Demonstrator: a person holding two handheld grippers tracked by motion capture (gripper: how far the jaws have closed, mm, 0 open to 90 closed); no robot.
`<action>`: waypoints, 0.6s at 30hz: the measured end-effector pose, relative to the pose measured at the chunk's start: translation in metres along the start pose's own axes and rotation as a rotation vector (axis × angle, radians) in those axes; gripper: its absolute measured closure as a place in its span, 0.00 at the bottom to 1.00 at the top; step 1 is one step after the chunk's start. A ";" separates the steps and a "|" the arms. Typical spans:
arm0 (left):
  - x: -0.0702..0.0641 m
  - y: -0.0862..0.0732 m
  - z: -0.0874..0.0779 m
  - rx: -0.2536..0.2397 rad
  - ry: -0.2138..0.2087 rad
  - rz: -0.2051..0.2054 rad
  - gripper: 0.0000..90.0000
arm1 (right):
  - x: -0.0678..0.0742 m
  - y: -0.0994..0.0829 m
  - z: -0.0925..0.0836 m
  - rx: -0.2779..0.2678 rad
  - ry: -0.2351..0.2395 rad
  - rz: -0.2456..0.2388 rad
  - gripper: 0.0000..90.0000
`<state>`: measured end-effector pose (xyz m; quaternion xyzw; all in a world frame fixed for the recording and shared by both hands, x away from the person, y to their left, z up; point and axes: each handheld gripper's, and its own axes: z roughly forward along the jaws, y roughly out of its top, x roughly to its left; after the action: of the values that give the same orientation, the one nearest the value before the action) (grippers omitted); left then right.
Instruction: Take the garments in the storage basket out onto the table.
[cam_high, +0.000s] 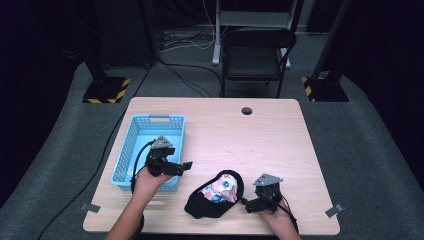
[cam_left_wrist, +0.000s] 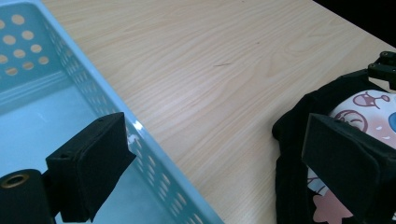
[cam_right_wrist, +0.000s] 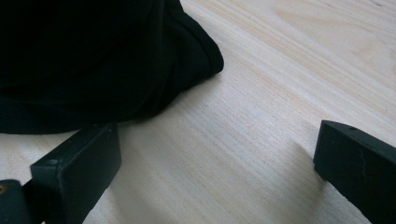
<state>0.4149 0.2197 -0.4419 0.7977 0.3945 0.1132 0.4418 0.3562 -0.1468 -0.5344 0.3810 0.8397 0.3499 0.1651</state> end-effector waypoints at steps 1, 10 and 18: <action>0.000 0.000 0.000 0.000 0.000 0.000 0.08 | 0.000 0.000 0.000 0.000 0.000 0.000 0.00; 0.011 -0.003 -0.002 -0.003 0.014 -0.034 0.08 | 0.000 0.000 0.000 0.000 0.000 0.000 0.00; 0.023 -0.006 -0.006 -0.010 0.030 -0.070 0.08 | 0.000 0.000 0.000 0.000 0.000 0.000 0.00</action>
<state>0.4234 0.2421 -0.4472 0.7795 0.4281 0.1118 0.4434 0.3562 -0.1468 -0.5344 0.3810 0.8397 0.3499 0.1651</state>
